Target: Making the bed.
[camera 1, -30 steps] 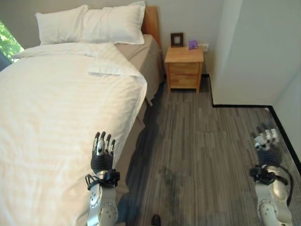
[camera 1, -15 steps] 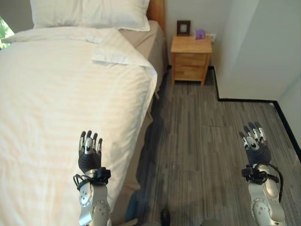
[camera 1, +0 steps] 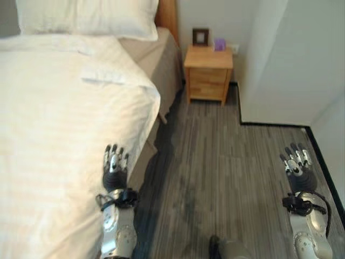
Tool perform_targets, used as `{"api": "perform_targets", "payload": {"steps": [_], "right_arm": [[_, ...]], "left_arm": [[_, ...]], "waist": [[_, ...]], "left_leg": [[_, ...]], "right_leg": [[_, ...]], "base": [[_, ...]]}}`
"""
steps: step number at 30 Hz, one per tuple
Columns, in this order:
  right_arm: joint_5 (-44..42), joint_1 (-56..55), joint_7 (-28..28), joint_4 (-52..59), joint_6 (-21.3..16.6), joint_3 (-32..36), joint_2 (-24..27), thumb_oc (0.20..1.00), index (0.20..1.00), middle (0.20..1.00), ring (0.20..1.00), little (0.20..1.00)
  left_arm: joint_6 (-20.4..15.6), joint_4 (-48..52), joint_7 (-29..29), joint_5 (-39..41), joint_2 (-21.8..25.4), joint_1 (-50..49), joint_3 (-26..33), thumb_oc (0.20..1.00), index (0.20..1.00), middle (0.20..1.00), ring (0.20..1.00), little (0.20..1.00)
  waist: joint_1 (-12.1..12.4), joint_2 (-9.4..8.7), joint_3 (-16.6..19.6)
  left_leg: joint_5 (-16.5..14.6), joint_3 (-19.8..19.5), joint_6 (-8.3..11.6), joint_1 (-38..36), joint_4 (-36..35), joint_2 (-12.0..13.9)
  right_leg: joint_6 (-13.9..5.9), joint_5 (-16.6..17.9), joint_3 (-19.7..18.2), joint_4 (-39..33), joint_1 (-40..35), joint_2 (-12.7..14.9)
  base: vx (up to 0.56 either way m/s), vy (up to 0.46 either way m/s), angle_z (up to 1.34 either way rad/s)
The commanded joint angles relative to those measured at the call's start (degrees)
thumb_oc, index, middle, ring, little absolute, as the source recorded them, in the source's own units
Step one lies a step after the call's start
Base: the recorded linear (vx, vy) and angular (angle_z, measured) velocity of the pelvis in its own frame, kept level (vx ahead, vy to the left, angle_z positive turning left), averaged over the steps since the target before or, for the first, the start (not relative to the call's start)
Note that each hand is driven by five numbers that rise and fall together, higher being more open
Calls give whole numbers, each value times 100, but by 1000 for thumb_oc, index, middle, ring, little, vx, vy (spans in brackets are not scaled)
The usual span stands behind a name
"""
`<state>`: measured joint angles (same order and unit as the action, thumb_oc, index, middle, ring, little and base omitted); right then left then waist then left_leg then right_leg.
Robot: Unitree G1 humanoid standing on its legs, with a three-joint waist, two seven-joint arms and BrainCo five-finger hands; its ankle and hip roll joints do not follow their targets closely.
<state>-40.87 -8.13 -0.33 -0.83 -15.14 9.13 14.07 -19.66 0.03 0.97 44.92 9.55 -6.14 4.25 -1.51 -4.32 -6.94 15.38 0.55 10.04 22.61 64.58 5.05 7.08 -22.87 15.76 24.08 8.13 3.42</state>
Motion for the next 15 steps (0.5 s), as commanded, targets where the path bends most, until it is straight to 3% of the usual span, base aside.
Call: {"api": "perform_targets", "payload": {"steps": [1,2,4,5,6,7,10,13,14,15], "right_arm": [[-270,308,-187,502,-321,-371,246,1000,1000,1000,1000,1000],[-273,311,-185,499,-323,-369,244,1000,1000,1000,1000,1000],[-180,404,-152,452,-327,-424,253,1000,1000,1000,1000,1000],[-175,397,-155,450,-328,-429,257,1000,1000,1000,1000,1000],[-104,405,-117,386,-295,-516,268,1000,1000,1000,1000,1000],[-25,393,-68,371,-266,-521,286,1000,1000,1000,1000,1000],[30,381,-32,369,-231,-482,274,1000,1000,1000,1000,1000],[93,389,62,494,-147,-525,99,1000,1000,1000,1000,1000],[74,457,81,474,-175,-584,-4,1000,1000,1000,1000,1000],[74,495,99,463,-168,-626,-29,1000,1000,1000,1000,1000]], "left_arm": [[-179,-168,-62,368,360,395,468,1000,1000,1000,1000,1000],[-180,-171,-66,372,364,398,468,1000,1000,1000,1000,1000],[-178,-167,-79,275,390,281,471,1000,1000,1000,1000,1000],[-177,-163,-78,272,384,270,470,1000,1000,1000,1000,1000],[-175,-168,-155,228,402,107,486,1000,1000,1000,1000,1000],[-176,-194,-160,174,391,36,551,1000,1000,1000,1000,1000],[-167,-242,-135,90,354,-46,631,1000,1000,1000,1000,1000],[-154,-251,-107,-83,414,-173,835,1000,1000,1000,1000,1000],[-159,-289,-33,-112,434,-163,887,1000,1000,1000,1000,1000],[-159,-245,2,-127,462,-155,893,1000,1000,1000,1000,1000]], "waist": [[136,10,-345],[151,-15,-341],[399,63,-256],[420,37,-249],[668,94,-160],[818,199,-73],[843,211,16],[922,105,290],[1025,-79,315],[1060,-118,286]], "left_leg": [[-838,596,-457,-1384,-2274,145],[-812,625,-469,-1397,-2314,123],[-820,842,-539,-886,-3947,101],[-805,884,-542,-956,-4038,70],[-727,805,-582,-930,-5389,-182],[-433,433,-490,-922,-6391,-294],[-240,383,-436,-1016,-6790,-364],[-459,570,-675,-1203,-6549,-467],[-820,642,-960,-1312,-6276,-630],[-967,665,-1068,-1413,-6220,-680]], "right_leg": [[-786,2307,-481,-2605,-1201,-146],[-792,2313,-498,-2604,-1189,-119],[-920,2136,-536,-2692,-1546,-176],[-932,2130,-562,-2707,-1566,-141],[-998,1998,-717,-2856,-1946,-195],[-1034,1836,-828,-2908,-2166,-301],[-1098,1706,-862,-2908,-2440,-264],[-1199,1515,-986,-2574,-2629,-39],[-1445,1983,-1002,-1636,-2414,249],[-1622,2435,-1060,-890,-2116,348]], "base": [[346,-61,-34],[527,-5,-73],[529,35,-79],[607,78,-92],[766,88,-76],[756,85,-82],[563,60,-95],[544,141,11],[485,201,-26],[534,272,-9]]}}
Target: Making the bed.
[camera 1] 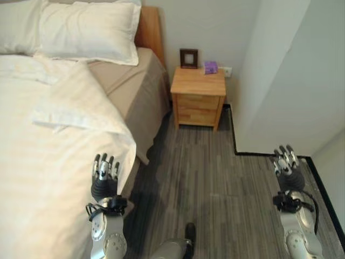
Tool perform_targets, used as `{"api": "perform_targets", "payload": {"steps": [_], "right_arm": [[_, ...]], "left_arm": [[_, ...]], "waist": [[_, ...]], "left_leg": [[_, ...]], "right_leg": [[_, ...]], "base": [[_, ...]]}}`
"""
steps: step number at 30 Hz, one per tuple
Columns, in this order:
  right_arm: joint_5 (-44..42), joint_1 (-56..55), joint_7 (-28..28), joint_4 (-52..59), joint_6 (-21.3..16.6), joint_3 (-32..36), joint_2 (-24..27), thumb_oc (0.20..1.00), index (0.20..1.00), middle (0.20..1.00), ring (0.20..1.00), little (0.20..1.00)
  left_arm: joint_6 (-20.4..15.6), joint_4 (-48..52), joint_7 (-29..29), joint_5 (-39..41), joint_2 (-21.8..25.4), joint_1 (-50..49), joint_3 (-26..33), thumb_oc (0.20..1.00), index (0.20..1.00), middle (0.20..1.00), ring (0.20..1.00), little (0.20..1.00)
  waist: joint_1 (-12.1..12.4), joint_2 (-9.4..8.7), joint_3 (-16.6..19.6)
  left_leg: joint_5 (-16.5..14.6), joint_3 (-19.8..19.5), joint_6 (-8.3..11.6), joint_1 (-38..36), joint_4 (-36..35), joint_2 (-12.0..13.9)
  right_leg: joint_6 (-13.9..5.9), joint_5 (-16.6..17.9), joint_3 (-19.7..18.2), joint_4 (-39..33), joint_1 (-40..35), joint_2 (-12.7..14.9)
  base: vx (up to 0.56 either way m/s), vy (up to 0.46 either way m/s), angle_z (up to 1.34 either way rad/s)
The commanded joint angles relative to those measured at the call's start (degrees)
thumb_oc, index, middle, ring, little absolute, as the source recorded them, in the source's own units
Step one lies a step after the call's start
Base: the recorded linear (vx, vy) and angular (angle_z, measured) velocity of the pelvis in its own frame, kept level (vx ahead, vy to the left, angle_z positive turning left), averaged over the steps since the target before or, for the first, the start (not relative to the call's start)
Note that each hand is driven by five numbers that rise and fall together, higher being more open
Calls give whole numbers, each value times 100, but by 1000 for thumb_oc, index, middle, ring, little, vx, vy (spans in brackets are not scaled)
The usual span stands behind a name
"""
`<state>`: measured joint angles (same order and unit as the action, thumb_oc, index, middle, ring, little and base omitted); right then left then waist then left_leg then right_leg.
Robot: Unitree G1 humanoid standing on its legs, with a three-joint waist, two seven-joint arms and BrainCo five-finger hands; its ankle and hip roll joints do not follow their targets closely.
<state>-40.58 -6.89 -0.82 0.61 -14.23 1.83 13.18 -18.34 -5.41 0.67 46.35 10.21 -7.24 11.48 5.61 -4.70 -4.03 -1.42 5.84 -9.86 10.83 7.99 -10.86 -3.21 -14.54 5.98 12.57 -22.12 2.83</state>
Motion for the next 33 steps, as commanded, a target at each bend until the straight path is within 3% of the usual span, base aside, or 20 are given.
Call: {"api": "perform_targets", "payload": {"steps": [1,2,4,6,8,9,12,13,15,16,18,19,24,25,26,27,28,29,30,33], "right_arm": [[143,448,173,344,-230,-8,30,1000,1000,1000,1000,1000],[144,453,172,344,-229,-7,33,1000,1000,1000,1000,1000],[213,544,144,310,-234,-59,-11,1000,1000,1000,1000,1000],[164,541,98,255,-225,-95,-76,1000,1000,1000,1000,1000],[100,432,164,326,-187,-40,-85,1000,1000,1000,1000,1000],[127,401,177,328,-192,9,-54,1000,1000,1000,1000,1000],[208,207,213,324,-211,243,94,1000,1000,1000,1000,1000],[196,108,275,502,-223,315,192,1000,1000,1000,1000,1000],[145,62,301,549,-248,313,245,1000,1000,1000,1000,1000],[103,178,288,443,-237,279,279,1000,1000,1000,1000,1000],[44,261,318,340,-238,246,308,1000,1000,1000,1000,1000],[-35,363,291,383,-224,222,404,1000,1000,1000,1000,1000],[-28,416,322,378,-271,270,534,1000,1000,1000,1000,1000],[-60,391,260,385,-370,301,602,1000,1000,1000,1000,1000],[-58,351,232,397,-379,316,608,1000,1000,1000,1000,1000],[-57,351,232,398,-379,316,605,1000,1000,1000,1000,1000],[-12,272,146,398,-356,337,585,1000,1000,1000,1000,1000],[-9,270,143,400,-354,337,584,1000,1000,1000,1000,1000],[-10,196,97,437,-339,393,548,1000,1000,1000,1000,1000],[73,89,111,488,-348,418,513,1000,1000,1000,1000,1000]], "left_arm": [[-311,350,77,-300,451,3,139,1000,1000,1000,1000,1000],[-311,348,77,-301,447,8,140,1000,1000,1000,1000,1000],[-323,379,110,-359,527,61,110,1000,1000,1000,1000,1000],[-298,435,129,-433,635,172,19,1000,1000,1000,1000,1000],[-296,524,21,-334,646,236,5,1000,1000,1000,1000,1000],[-298,535,-41,-288,642,270,-8,1000,1000,1000,1000,1000],[-362,424,-249,-53,593,405,-161,1000,1000,1000,1000,1000],[-430,327,-244,11,577,504,-279,1000,1000,1000,1000,1000],[-472,405,-226,-126,549,448,-328,1000,1000,1000,1000,1000],[-391,451,-242,-181,478,319,-325,1000,1000,1000,1000,1000],[-366,533,-300,-90,384,169,-307,1000,1000,1000,1000,1000],[-353,498,-300,70,283,186,-341,1000,1000,1000,1000,1000],[-291,403,-372,266,194,244,-398,1000,1000,1000,1000,1000],[-241,353,-383,418,178,343,-530,1000,1000,1000,1000,1000],[-225,358,-379,468,184,347,-518,1000,1000,1000,1000,1000],[-223,359,-379,469,187,347,-518,1000,1000,1000,1000,1000],[-216,327,-327,556,153,370,-515,1000,1000,1000,1000,1000],[-215,328,-327,556,153,369,-516,1000,1000,1000,1000,1000],[-182,289,-322,492,132,387,-544,1000,1000,1000,1000,1000],[-132,178,-284,196,195,340,-573,1000,1000,1000,1000,1000]], "waist": [[298,-41,-179],[312,-19,-161],[150,152,-325],[-16,388,-385],[-204,409,-401],[-251,428,-409],[-555,328,-416],[-734,243,-361],[-671,157,-333],[-582,97,-316],[-528,103,-293],[-446,134,-292],[-453,143,-338],[-405,-74,-595],[-415,-146,-651],[-412,-134,-653],[-449,-160,-659],[-443,-160,-662],[-425,-125,-647],[-444,19,-535]], "left_leg": [[469,-18,698,-609,-545,819],[485,-7,702,-583,-550,848],[352,-170,552,-993,-637,849],[288,-457,530,-1319,-807,935],[222,-808,592,-1607,-921,902],[190,-962,619,-1660,-934,906],[-132,-1717,755,-1882,-902,750],[-182,-2273,798,-1968,-1009,691],[-262,-2331,856,-2074,-1019,726],[-340,-2404,909,-2083,-928,763],[-283,-2429,1032,-2065,-876,958],[-176,-2421,1147,-1942,-689,1053],[66,-2443,1325,-1726,-144,1135],[697,-1571,1419,-984,1583,1261],[746,-1184,1370,-788,1996,1373],[718,-1186,1368,-762,2050,1384],[820,-444,1334,-541,1888,1754],[816,-437,1334,-550,1887,1755],[733,-94,1398,-211,1662,1715],[655,308,1323,36,533,1427]], "right_leg": [[-849,2491,-199,1697,1560,523],[-843,2518,-214,1692,1596,496],[-766,2805,-190,2525,2091,625],[-567,2331,-369,2816,2724,393],[-403,1820,-403,2302,2979,502],[-380,1789,-567,1989,3143,445],[-498,1664,-1743,-273,3001,189],[-731,1740,-3002,-834,2996,-126],[-755,1987,-2594,-978,3016,42],[-718,2090,-2116,-1000,2939,258],[-624,2042,-2037,-938,2863,120],[-512,1960,-1776,-1053,2743,94],[-383,1829,-1399,-1088,2497,86],[-135,1707,-868,-1241,1938,174],[-74,1700,-748,-1295,1810,202],[-76,1705,-749,-1302,1808,189],[3,1577,-503,-1425,1556,164],[3,1582,-507,-1438,1545,165],[25,1497,-374,-1575,1341,183],[-29,1352,-173,-1679,1206,102]], "base": [[284,179,-5],[298,191,-7],[277,139,21],[395,67,44],[387,-64,93],[386,-158,116],[466,-226,186],[495,-240,182],[403,-317,200],[346,-402,154],[283,-427,64],[181,-304,31],[143,-213,24],[213,-489,49],[211,-484,103],[159,-246,142],[127,-150,117],[233,-224,38],[194,-82,-19],[248,-33,32]]}}
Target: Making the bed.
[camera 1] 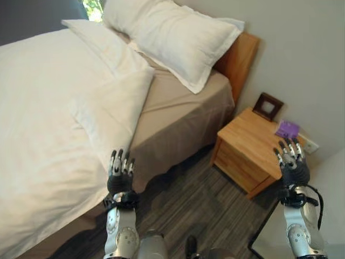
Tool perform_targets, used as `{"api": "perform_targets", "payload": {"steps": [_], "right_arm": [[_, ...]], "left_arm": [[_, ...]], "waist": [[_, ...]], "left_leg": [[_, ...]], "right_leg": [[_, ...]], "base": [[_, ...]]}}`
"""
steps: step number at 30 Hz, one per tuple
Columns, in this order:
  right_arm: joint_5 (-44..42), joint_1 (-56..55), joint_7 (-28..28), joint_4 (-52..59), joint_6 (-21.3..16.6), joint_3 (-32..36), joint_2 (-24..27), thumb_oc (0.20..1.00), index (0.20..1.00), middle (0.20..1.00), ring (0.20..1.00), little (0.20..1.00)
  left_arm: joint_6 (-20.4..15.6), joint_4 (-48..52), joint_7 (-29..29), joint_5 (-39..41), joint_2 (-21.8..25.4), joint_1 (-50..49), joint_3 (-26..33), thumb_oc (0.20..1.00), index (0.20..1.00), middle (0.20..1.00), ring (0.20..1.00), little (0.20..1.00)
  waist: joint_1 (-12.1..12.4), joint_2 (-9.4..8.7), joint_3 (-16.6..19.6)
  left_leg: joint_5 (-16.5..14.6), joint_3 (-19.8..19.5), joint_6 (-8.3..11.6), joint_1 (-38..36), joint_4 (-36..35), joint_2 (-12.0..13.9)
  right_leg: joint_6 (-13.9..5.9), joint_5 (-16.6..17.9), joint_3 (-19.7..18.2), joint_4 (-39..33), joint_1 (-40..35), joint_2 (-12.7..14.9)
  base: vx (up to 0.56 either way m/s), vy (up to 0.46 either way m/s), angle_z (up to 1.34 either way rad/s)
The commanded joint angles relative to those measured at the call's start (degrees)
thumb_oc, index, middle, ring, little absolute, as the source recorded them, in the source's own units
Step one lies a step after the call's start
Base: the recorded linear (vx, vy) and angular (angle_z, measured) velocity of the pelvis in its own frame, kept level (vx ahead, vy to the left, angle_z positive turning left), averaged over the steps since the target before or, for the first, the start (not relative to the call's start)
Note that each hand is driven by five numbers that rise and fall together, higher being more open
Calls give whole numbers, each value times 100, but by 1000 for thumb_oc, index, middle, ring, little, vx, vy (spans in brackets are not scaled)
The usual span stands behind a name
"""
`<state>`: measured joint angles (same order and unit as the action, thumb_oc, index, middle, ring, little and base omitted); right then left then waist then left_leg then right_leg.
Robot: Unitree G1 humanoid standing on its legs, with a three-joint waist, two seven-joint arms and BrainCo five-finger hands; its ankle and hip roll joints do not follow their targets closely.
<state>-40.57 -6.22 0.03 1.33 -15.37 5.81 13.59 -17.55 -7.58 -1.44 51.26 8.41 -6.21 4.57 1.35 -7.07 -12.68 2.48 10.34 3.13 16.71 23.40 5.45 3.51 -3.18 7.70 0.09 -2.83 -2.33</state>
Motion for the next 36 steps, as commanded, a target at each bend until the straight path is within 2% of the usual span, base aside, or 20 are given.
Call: {"api": "perform_targets", "payload": {"steps": [1,2,4,5,7,9,10,11,12,13,14,15,16,19,22,24,26,27,30,36], "right_arm": [[121,-20,24,401,-256,23,461,1000,1000,1000,1000,1000],[153,-74,25,415,-270,49,445,1000,1000,1000,1000,1000],[215,-85,3,418,-282,13,438,1000,1000,1000,1000,1000],[251,-84,6,420,-253,-20,402,1000,1000,1000,1000,1000],[269,-59,30,409,-243,-90,364,1000,1000,1000,1000,1000],[262,87,26,356,-249,-197,302,1000,1000,1000,1000,1000],[320,152,81,381,-208,-294,229,1000,1000,1000,1000,1000],[437,213,89,391,-192,-360,229,1000,1000,1000,1000,1000],[512,237,81,409,-173,-361,217,1000,1000,1000,1000,1000],[625,180,94,387,-137,-331,190,1000,1000,1000,1000,1000],[626,184,93,387,-137,-331,190,1000,1000,1000,1000,1000],[638,120,97,388,-126,-277,182,1000,1000,1000,1000,1000],[606,87,102,382,-124,-257,166,1000,1000,1000,1000,1000],[584,-18,92,392,-146,-114,137,1000,1000,1000,1000,1000],[485,-99,92,386,-183,7,164,1000,1000,1000,1000,1000],[510,-152,70,375,-243,27,213,1000,1000,1000,1000,1000],[482,-180,98,403,-222,61,213,1000,1000,1000,1000,1000],[394,-214,129,420,-251,172,257,1000,1000,1000,1000,1000],[428,-227,110,458,-246,305,356,1000,1000,1000,1000,1000],[412,-212,71,415,-235,314,386,1000,1000,1000,1000,1000]], "left_arm": [[-208,324,-77,-344,377,249,108,1000,1000,1000,1000,1000],[-195,310,-110,-339,369,259,90,1000,1000,1000,1000,1000],[-206,302,-67,-363,350,299,65,1000,1000,1000,1000,1000],[-221,348,-82,-349,330,257,122,1000,1000,1000,1000,1000],[-237,450,-89,-378,328,185,150,1000,1000,1000,1000,1000],[-254,505,29,-462,369,159,230,1000,1000,1000,1000,1000],[-291,548,111,-524,416,171,325,1000,1000,1000,1000,1000],[-321,586,173,-567,450,216,361,1000,1000,1000,1000,1000],[-310,652,173,-577,499,264,360,1000,1000,1000,1000,1000],[-313,644,169,-660,590,343,299,1000,1000,1000,1000,1000],[-314,642,169,-660,589,348,301,1000,1000,1000,1000,1000],[-318,637,137,-676,629,379,272,1000,1000,1000,1000,1000],[-311,601,111,-660,638,396,269,1000,1000,1000,1000,1000],[-305,600,58,-668,687,435,227,1000,1000,1000,1000,1000],[-332,510,5,-672,730,495,143,1000,1000,1000,1000,1000],[-379,434,7,-794,742,506,52,1000,1000,1000,1000,1000],[-375,476,-41,-792,733,466,85,1000,1000,1000,1000,1000],[-371,420,-78,-691,646,482,116,1000,1000,1000,1000,1000],[-344,403,-6,-506,510,346,198,1000,1000,1000,1000,1000],[-276,469,69,-552,501,233,110,1000,1000,1000,1000,1000]], "waist": [[-39,357,362],[-71,412,399],[-135,446,460],[-136,452,540],[-93,423,587],[6,332,643],[45,290,588],[40,272,509],[-23,318,412],[-214,440,271],[-208,453,281],[-297,512,253],[-330,534,257],[-498,543,256],[-683,430,365],[-724,380,431],[-693,343,466],[-635,310,535],[-545,314,614],[-499,321,661]], "left_leg": [[477,88,40,-519,-1519,-237],[684,266,37,-562,-1925,-291],[826,659,38,-538,-2100,-299],[648,791,-50,-657,-2126,-321],[537,738,-134,-670,-2017,-402],[307,773,-286,-875,-2089,-476],[97,807,-477,-1234,-2290,-569],[26,830,-573,-1444,-2393,-627],[-20,745,-654,-1630,-2477,-609],[-46,470,-656,-1870,-2565,-519],[-33,476,-650,-1847,-2563,-499],[-38,246,-626,-1955,-2612,-488],[-60,172,-600,-2040,-2640,-477],[-103,-133,-463,-2216,-2768,-492],[-164,-458,-382,-2247,-2840,-590],[-213,-732,-373,-2246,-2840,-640],[-196,-819,-358,-2276,-2840,-656],[-155,-971,-347,-2208,-2840,-704],[-129,-1041,-283,-2186,-2840,-670],[-114,-1104,-229,-2181,-2840,-640]], "right_leg": [[-691,128,-283,-449,-784,533],[-687,62,-199,-442,-837,507],[-672,-40,-69,-409,-901,442],[-686,-160,4,-376,-958,420],[-692,-339,52,-287,-1057,444],[-834,-336,90,208,-1000,627],[-1123,49,96,1359,-526,835],[-1312,596,110,2135,-212,957],[-1405,852,39,2855,159,1011],[-1345,711,-312,3558,729,829],[-1333,734,-310,3548,751,810],[-1241,588,-560,3499,951,730],[-1183,582,-609,3303,1026,791],[-1121,572,-720,2103,1091,1048],[-1187,463,-1448,619,836,671],[-1213,533,-1822,439,742,469],[-1217,585,-1725,331,631,507],[-1142,607,-1731,36,441,528],[-1050,640,-1366,-248,161,509],[-983,597,-1195,-345,16,478]], "base": [[251,21,32],[267,12,63],[272,2,92],[308,21,48],[322,65,12],[361,132,4],[322,179,-13],[274,172,-27],[224,73,-13],[158,20,53],[195,-32,98],[160,-28,129],[235,-64,95],[213,-101,64],[187,-98,59],[173,-129,102],[92,-122,91],[61,-144,32],[78,-155,58],[14,-49,24]]}}
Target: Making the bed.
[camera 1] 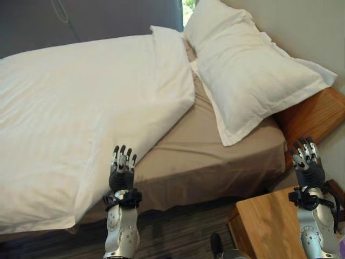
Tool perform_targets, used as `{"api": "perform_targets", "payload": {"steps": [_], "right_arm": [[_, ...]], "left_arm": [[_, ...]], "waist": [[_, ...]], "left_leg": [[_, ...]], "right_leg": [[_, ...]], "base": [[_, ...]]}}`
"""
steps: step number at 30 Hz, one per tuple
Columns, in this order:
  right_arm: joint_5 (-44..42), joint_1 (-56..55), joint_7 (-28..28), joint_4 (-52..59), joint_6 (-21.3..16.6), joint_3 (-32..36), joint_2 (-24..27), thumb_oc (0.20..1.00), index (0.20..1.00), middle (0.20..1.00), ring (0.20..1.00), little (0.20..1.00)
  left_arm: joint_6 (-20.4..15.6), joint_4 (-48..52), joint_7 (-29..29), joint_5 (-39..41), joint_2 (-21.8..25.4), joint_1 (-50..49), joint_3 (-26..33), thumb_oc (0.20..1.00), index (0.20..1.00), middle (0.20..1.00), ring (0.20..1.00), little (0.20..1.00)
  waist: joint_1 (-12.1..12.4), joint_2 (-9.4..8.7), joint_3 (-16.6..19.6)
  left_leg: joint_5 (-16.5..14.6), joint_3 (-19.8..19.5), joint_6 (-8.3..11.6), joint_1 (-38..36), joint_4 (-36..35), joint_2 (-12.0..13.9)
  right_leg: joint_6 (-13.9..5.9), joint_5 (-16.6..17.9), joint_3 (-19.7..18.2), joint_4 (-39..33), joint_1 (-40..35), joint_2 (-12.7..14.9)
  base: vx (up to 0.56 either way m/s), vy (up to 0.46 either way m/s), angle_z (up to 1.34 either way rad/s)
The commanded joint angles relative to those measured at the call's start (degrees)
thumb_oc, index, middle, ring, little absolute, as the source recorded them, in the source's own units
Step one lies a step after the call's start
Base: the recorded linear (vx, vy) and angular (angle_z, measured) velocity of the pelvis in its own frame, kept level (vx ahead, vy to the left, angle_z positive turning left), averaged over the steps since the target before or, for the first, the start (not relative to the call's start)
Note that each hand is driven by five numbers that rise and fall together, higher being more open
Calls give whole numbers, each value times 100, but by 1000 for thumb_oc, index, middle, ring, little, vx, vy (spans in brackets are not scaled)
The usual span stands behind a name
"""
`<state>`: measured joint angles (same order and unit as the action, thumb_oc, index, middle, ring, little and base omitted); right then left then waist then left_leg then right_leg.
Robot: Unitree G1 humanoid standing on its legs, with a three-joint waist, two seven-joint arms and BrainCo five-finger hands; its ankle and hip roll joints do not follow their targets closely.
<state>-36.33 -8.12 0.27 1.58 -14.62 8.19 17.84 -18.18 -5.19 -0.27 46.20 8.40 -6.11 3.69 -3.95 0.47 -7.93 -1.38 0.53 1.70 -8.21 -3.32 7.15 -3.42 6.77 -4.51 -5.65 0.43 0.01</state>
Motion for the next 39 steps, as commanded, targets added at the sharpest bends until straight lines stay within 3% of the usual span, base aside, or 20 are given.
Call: {"api": "perform_targets", "payload": {"steps": [1,2,6,8,11,12,14,17,18,20,21,23,24,25,27,28,32,35,37,39], "right_arm": [[-13,-18,47,392,-311,77,-41,1000,1000,1000,1000,1000],[57,59,64,367,-260,-74,76,1000,1000,1000,1000,1000],[28,121,102,355,-250,-171,116,1000,1000,1000,1000,1000],[-207,246,249,319,-292,-378,229,1000,1000,1000,1000,1000],[-76,293,272,298,-203,-604,356,1000,1000,1000,1000,1000],[-173,270,338,359,-184,-715,329,1000,1000,1000,1000,1000],[-271,147,508,430,-101,-931,299,1000,1000,1000,1000,1000],[-284,31,566,425,-23,-1075,321,1000,1000,1000,1000,1000],[-300,16,586,437,-4,-1097,320,1000,1000,1000,1000,1000],[-191,54,572,459,51,-1220,296,1000,1000,1000,1000,1000],[-189,54,570,459,51,-1222,295,1000,1000,1000,1000,1000],[-178,361,495,385,68,-1452,33,1000,1000,1000,1000,1000],[-177,367,495,380,66,-1455,29,1000,1000,1000,1000,1000],[-42,430,526,373,113,-1591,7,1000,1000,1000,1000,1000],[41,414,540,393,157,-1632,-1,1000,1000,1000,1000,1000],[74,359,599,412,228,-1648,-41,1000,1000,1000,1000,1000],[42,348,638,288,262,-1684,13,1000,1000,1000,1000,1000],[-17,415,730,264,311,-1761,86,1000,1000,1000,1000,1000],[27,498,846,179,466,-1952,326,1000,1000,1000,1000,1000],[-115,148,1111,201,590,-2121,535,1000,1000,1000,1000,1000]], "left_arm": [[-213,232,-48,-47,503,226,201,1000,1000,1000,1000,1000],[-237,343,63,-176,634,157,334,1000,1000,1000,1000,1000],[-278,364,92,-164,701,267,355,1000,1000,1000,1000,1000],[-368,376,52,-63,728,652,189,1000,1000,1000,1000,1000],[-417,348,98,85,669,843,146,1000,1000,1000,1000,1000],[-439,334,152,93,659,864,128,1000,1000,1000,1000,1000],[-450,333,200,5,700,834,82,1000,1000,1000,1000,1000],[-453,258,179,-1,741,827,51,1000,1000,1000,1000,1000],[-445,234,167,3,748,830,37,1000,1000,1000,1000,1000],[-401,227,96,1,795,844,-31,1000,1000,1000,1000,1000],[-401,227,94,2,796,843,-29,1000,1000,1000,1000,1000],[-390,241,245,-176,923,707,69,1000,1000,1000,1000,1000],[-389,242,247,-178,926,709,71,1000,1000,1000,1000,1000],[-370,226,228,-252,1068,661,144,1000,1000,1000,1000,1000],[-334,207,238,-327,1119,637,152,1000,1000,1000,1000,1000],[-248,124,276,-623,1215,569,131,1000,1000,1000,1000,1000],[-114,111,317,-1314,1598,622,30,1000,1000,1000,1000,1000],[-20,-11,423,-1686,1771,886,-39,1000,1000,1000,1000,1000],[166,-782,572,-2018,2447,1830,-274,1000,1000,1000,1000,1000],[317,-2964,686,-2195,3712,3863,-934,1000,1000,1000,1000,1000]], "waist": [[33,-439,179],[152,-384,161],[128,-338,117],[106,-388,-224],[77,-494,-351],[53,-524,-315],[27,-464,-215],[-29,-263,-90],[-41,-216,-60],[-33,-144,-22],[-25,-152,-23],[102,-230,-108],[129,-243,-99],[94,-220,-223],[87,-200,-255],[-28,-156,-263],[-221,-199,-214],[-228,-256,-97],[-457,-129,66],[-937,39,4]], "left_leg": [[326,-119,-80,339,-168,-812],[356,-325,4,302,-168,-750],[401,-531,37,399,-110,-751],[322,-346,331,975,1002,-793],[472,-235,424,1260,1417,-430],[582,-113,422,1190,1262,-59],[886,-12,529,1000,876,446],[1159,-7,747,781,391,683],[1108,47,757,722,302,661],[606,290,625,631,194,434],[600,301,619,627,199,426],[181,499,263,547,279,23],[177,532,256,555,282,12],[182,651,176,439,185,-100],[183,681,122,375,108,-143],[165,684,85,220,-58,-198],[11,815,78,26,-168,-317],[24,848,125,-35,-166,-259],[62,965,291,-88,-168,-74],[211,1130,495,174,-168,100]], "right_leg": [[-287,-357,19,243,-274,244],[-159,-514,241,313,-372,203],[-106,-599,306,479,-280,198],[-26,-746,533,669,-301,362],[-32,-753,622,779,-297,528],[-86,-730,630,747,-331,627],[-207,-752,644,682,-379,737],[-312,-789,685,565,-478,818],[-349,-781,716,515,-543,878],[-495,-704,771,501,-568,1187],[-501,-705,761,501,-567,1197],[-700,-139,591,1281,-89,1626],[-708,-147,549,1312,-45,1636],[-769,293,416,1815,299,1672],[-790,376,329,2064,438,1673],[-760,297,243,2071,613,1472],[-660,-4,509,1058,735,976],[-590,-205,240,747,413,863],[-521,-256,223,429,193,753],[-508,-158,166,227,409,587]], "base": [[30,-158,9],[-7,-177,5],[-28,-72,25],[-149,-15,70],[-35,54,83],[77,134,21],[104,202,19],[128,262,20],[120,334,14],[117,408,6],[112,476,1],[68,510,5],[11,466,-26],[9,334,-46],[51,303,-43],[118,235,-15],[127,143,-15],[175,-46,6],[326,-233,-19],[113,-156,-20]]}}
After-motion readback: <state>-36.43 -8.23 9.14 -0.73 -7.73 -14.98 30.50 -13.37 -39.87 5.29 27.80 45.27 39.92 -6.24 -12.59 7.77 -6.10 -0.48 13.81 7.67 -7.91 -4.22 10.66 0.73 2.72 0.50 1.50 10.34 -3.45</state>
